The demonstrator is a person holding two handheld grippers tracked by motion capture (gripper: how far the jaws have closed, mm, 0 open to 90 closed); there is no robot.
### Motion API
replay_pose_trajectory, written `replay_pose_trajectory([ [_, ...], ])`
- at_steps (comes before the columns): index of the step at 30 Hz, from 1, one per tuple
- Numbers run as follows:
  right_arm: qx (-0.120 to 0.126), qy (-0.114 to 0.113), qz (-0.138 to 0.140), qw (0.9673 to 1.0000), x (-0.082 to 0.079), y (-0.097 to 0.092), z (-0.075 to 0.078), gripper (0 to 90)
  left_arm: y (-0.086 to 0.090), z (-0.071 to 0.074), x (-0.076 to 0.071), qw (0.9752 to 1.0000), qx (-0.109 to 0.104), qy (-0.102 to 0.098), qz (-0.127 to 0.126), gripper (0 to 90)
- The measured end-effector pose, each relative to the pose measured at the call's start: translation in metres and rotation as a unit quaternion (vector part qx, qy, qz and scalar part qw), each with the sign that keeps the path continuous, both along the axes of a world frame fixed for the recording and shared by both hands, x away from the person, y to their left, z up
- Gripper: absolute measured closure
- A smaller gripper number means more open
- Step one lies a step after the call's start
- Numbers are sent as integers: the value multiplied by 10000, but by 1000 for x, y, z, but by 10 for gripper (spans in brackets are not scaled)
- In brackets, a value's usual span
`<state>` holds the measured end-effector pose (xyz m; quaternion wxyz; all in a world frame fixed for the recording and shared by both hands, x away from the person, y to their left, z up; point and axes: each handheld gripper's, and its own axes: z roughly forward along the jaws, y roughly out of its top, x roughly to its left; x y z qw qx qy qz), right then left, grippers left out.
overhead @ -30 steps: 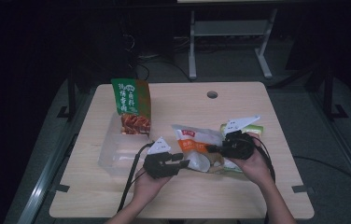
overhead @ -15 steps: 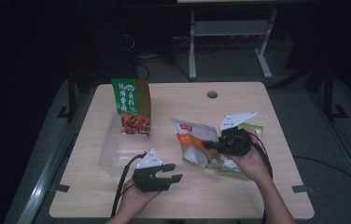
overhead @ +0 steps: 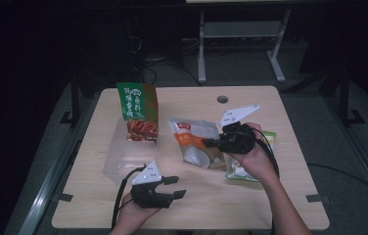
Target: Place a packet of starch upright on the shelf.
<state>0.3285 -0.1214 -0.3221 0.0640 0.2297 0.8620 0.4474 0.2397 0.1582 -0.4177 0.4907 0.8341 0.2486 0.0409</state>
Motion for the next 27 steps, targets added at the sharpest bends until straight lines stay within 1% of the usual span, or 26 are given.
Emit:
replay_pose_trajectory([
  [6, -3, -84, 125, 9999, 4, 13, 11, 900, 1, 1, -2, 9999, -16, -83, -69, 436],
  [7, -3, -101, 143, 9998, 5, 15, 12, 900, 0, 0, -3, 9999, -47, -84, -58, 432],
  [12, 29, -103, 263, 9996, 8, 25, 17, 900, -2, 1, -6, 9998, 27, -133, -163, 426],
  [18, 30, -196, 431, 9989, 12, 40, 22, 900, -3, 1, -9, 9995, 47, -206, -218, 421],
  [20, 53, -217, 488, 9986, 13, 45, 23, 900, -3, 1, -9, 9995, 80, -218, -226, 415],
  [22, 64, -271, 552, 9981, 15, 50, 24, 900, -3, 2, -10, 9995, 60, -204, -220, 412],
  [23, 91, -166, 505, 9985, 13, 53, 26, 900, -2, 2, -10, 9995, 68, -214, -227, 410],
  [24, 108, -192, 544, 9983, 15, 55, 27, 900, -2, 2, -11, 9996, 51, -174, -213, 407],
  [27, 126, -257, 621, 9977, 17, 62, 30, 900, -1, 2, -13, 9996, 45, -170, -204, 403],
])
